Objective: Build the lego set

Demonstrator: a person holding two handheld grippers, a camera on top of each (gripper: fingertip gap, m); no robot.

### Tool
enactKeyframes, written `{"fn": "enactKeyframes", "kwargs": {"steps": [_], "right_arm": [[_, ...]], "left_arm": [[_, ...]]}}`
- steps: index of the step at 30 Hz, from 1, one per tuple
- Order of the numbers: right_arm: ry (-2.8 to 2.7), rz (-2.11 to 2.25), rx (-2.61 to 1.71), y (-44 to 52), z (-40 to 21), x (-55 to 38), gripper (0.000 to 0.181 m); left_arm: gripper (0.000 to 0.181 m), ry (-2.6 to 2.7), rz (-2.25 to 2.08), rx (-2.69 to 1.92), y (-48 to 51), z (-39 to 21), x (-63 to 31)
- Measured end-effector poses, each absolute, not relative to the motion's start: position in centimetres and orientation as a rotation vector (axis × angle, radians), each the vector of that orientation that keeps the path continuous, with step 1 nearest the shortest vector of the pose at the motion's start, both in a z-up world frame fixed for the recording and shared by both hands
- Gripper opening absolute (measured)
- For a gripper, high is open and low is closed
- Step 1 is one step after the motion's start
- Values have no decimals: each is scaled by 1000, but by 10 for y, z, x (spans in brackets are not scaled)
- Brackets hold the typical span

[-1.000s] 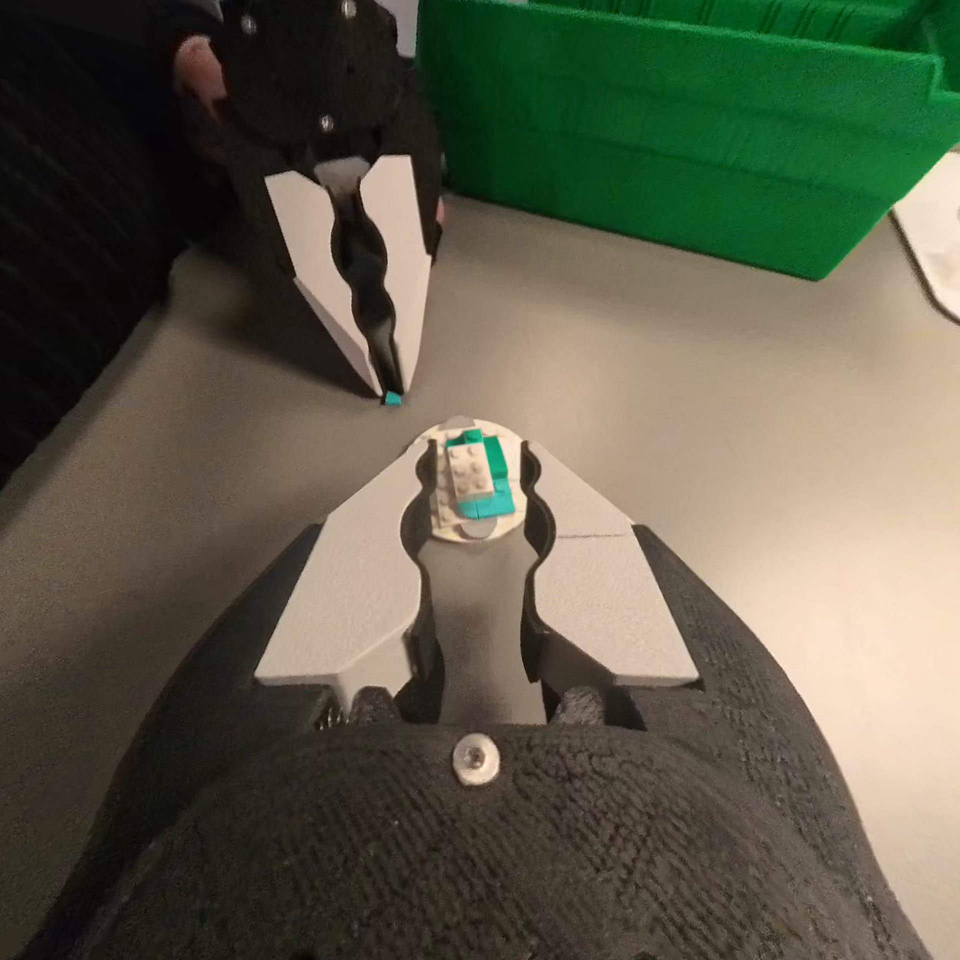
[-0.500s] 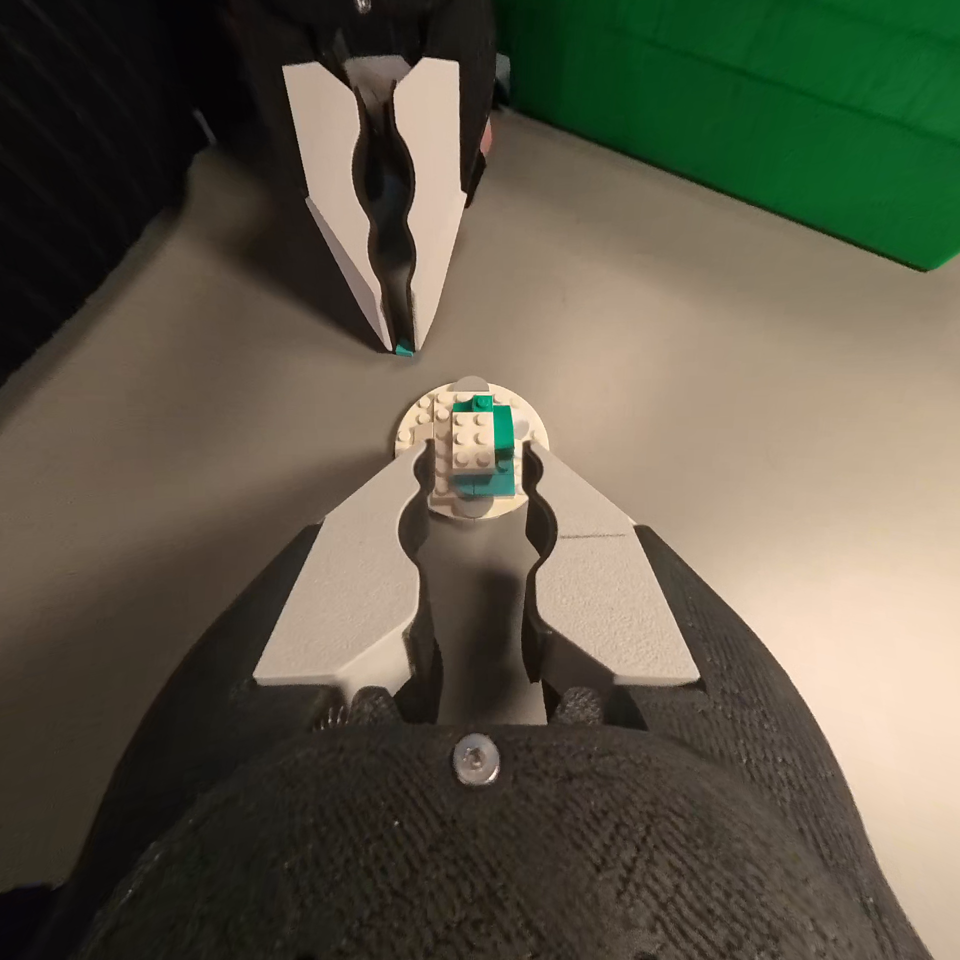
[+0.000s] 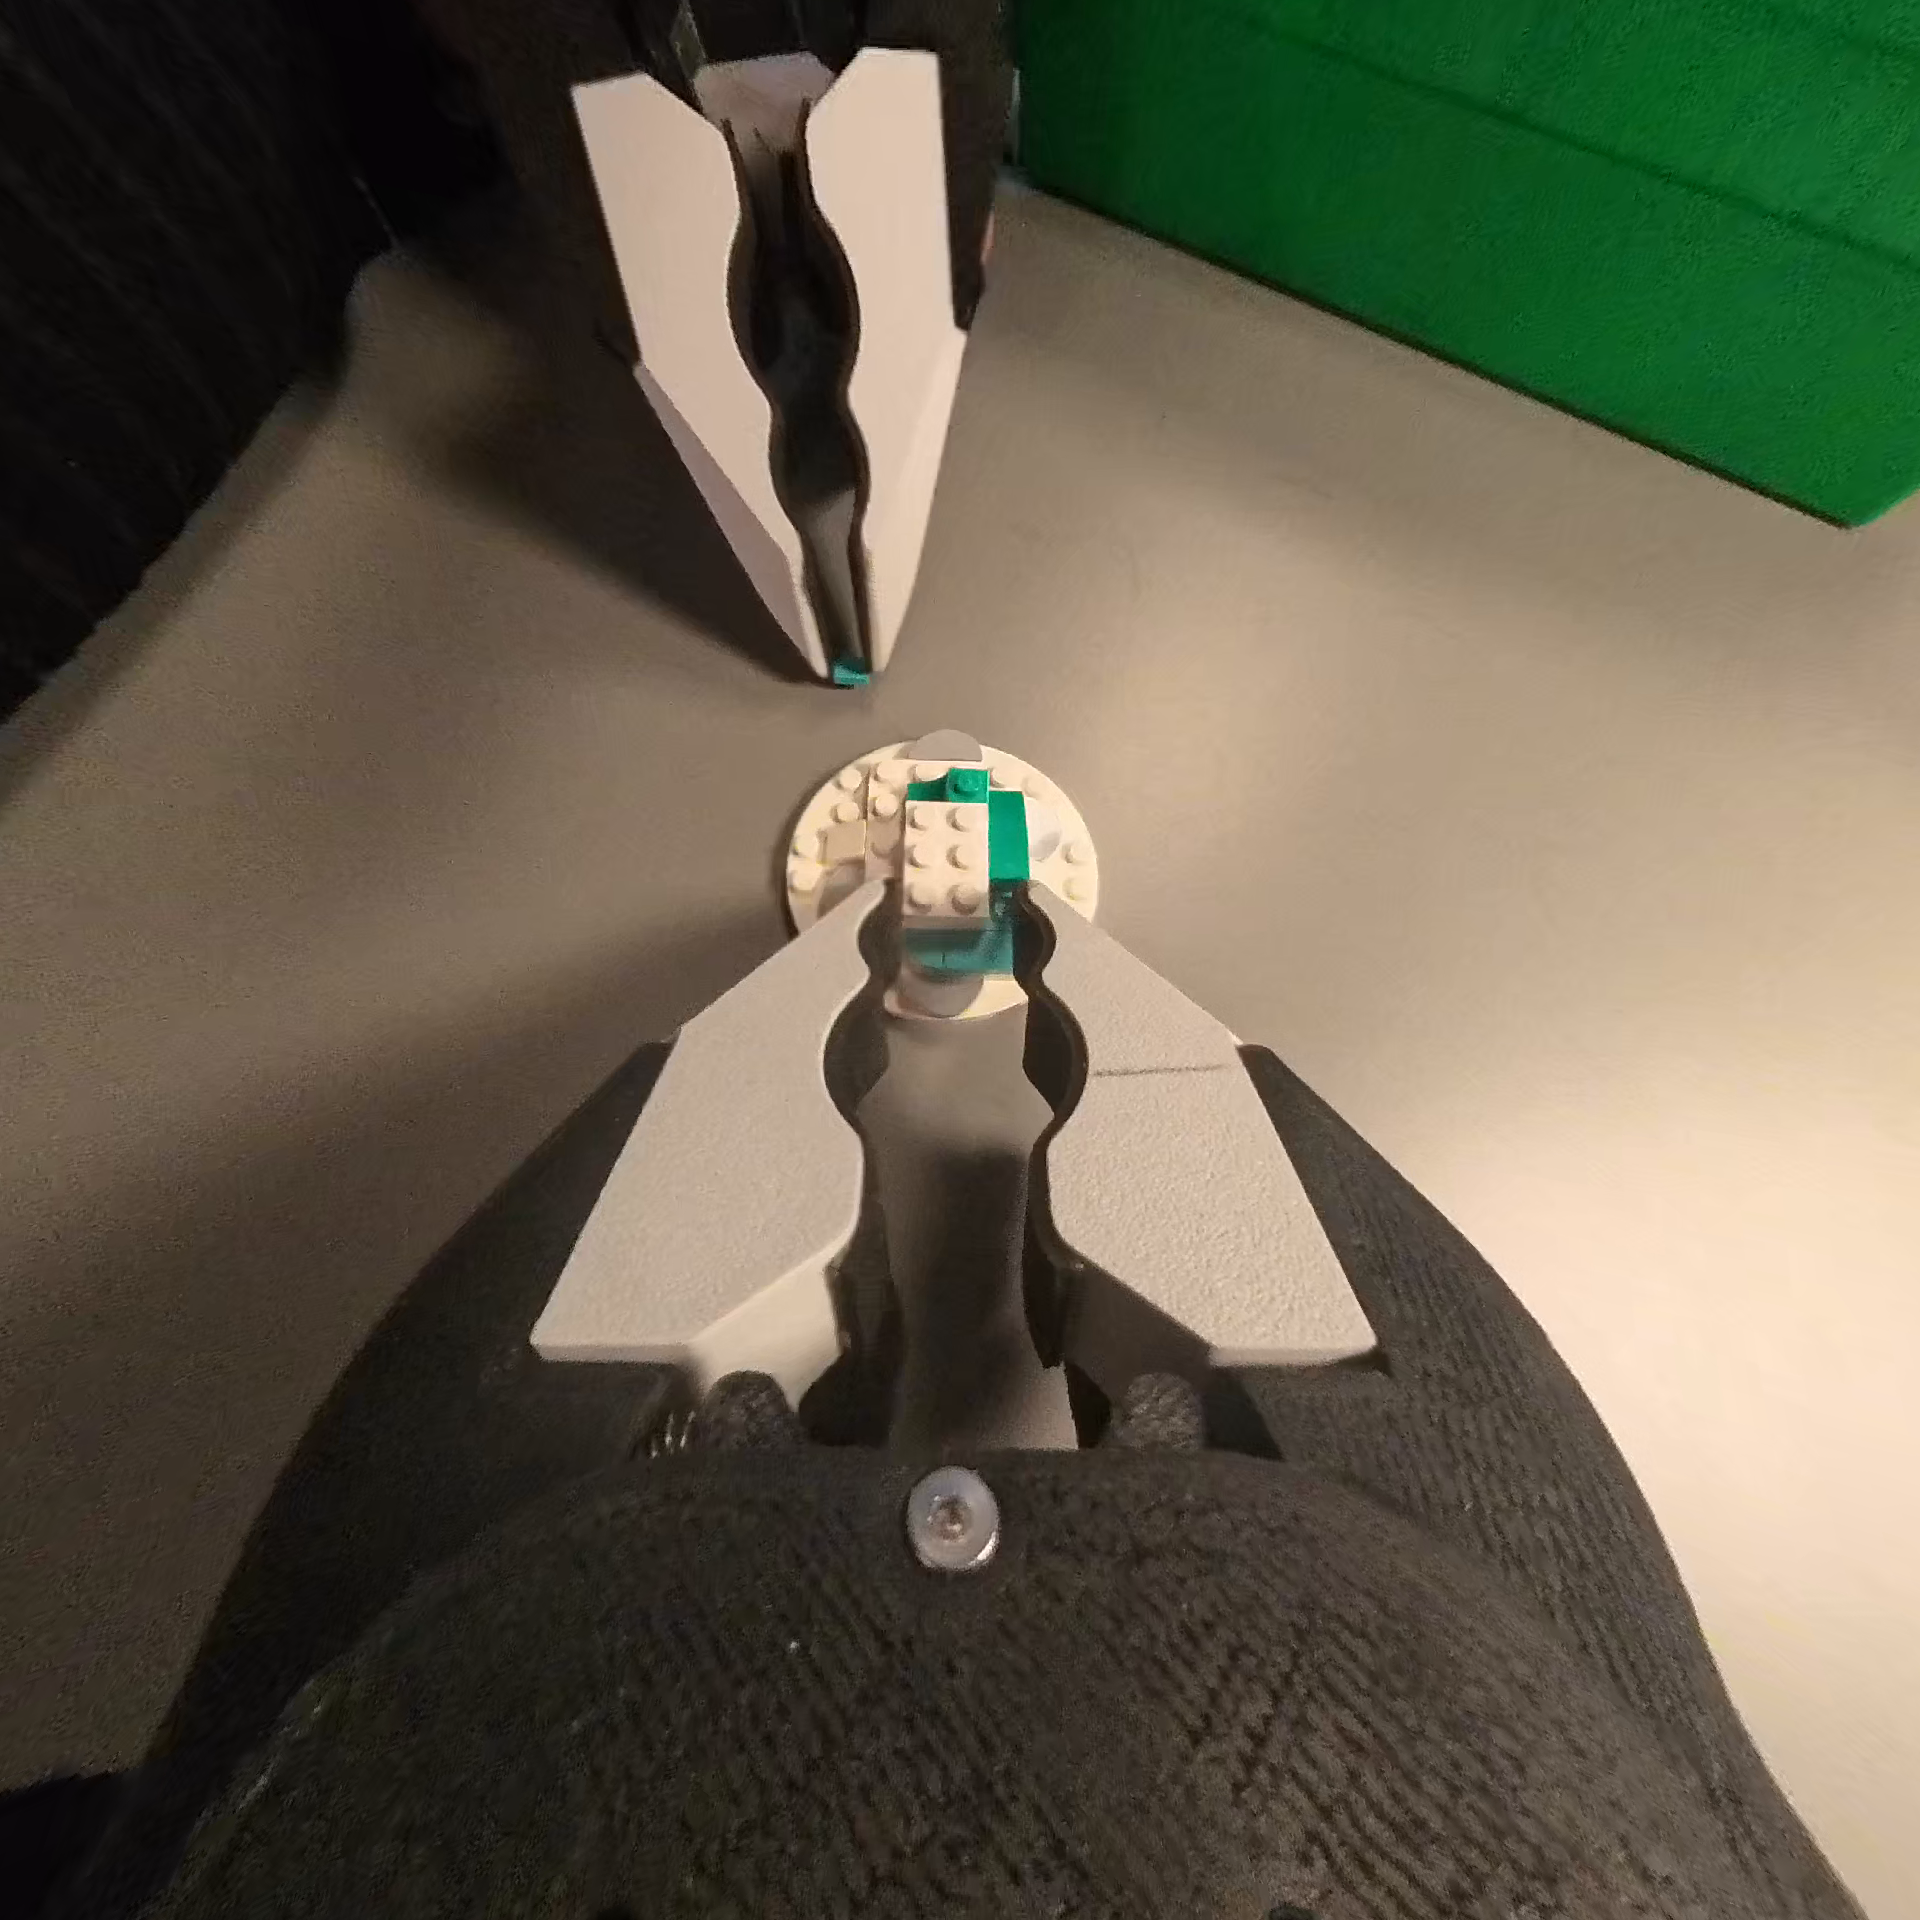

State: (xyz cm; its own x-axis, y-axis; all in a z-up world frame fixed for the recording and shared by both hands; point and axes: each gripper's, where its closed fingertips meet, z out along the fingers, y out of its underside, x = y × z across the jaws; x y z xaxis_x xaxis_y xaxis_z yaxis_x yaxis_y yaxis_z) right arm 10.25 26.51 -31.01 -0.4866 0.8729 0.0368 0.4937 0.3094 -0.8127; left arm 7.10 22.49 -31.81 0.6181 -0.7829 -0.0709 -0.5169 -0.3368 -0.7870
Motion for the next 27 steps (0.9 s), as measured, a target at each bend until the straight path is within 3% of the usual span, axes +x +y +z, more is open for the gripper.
{"fn": "enactKeyframes", "kwargs": {"steps": [27], "right_arm": [[-2088, 1054, -1238, 265, -310, 101, 19]], "left_arm": [[4, 845, -471, -2066, 259, -313, 84]]}}
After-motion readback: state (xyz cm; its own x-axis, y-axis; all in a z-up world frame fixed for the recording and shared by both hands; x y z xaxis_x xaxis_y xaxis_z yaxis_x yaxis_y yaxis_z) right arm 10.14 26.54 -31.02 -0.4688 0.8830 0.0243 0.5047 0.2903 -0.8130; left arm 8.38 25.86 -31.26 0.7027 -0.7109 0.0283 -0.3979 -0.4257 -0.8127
